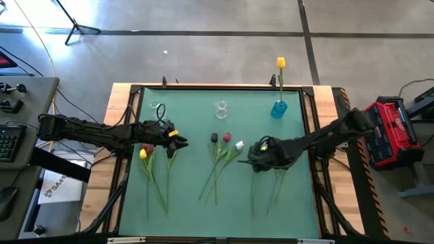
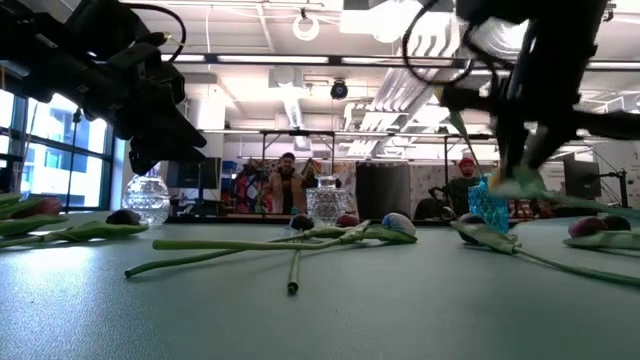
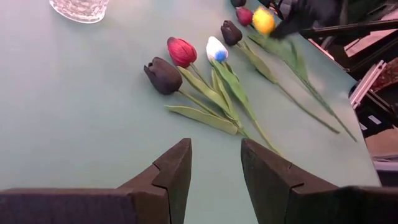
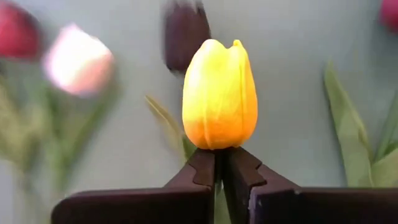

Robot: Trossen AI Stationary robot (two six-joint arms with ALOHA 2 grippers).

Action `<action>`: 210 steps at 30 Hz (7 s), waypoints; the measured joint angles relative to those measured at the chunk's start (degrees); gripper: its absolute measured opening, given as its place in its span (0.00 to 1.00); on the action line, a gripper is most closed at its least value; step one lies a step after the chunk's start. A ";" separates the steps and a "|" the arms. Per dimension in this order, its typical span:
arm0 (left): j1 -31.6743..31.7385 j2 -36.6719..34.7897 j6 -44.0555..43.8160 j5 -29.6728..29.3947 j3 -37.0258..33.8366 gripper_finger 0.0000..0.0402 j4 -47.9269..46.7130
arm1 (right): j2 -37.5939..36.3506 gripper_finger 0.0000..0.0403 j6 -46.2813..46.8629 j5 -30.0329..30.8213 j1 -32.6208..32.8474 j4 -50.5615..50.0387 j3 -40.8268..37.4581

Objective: Sort flowers into vase by color
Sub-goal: Put the yellow tulip into the blue vase

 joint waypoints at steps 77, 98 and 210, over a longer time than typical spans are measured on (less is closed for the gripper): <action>2.58 15.32 8.95 -7.63 15.04 0.32 16.21 | -32.26 0.00 -106.67 47.86 -47.48 43.02 0.07; 1.10 15.32 8.42 -6.48 14.99 0.32 12.32 | -28.14 0.00 -98.31 47.34 -47.22 33.56 0.04; -12.27 0.37 -46.84 -2.96 29.09 0.12 -77.68 | -11.65 0.50 -70.95 -7.63 -22.87 27.91 0.00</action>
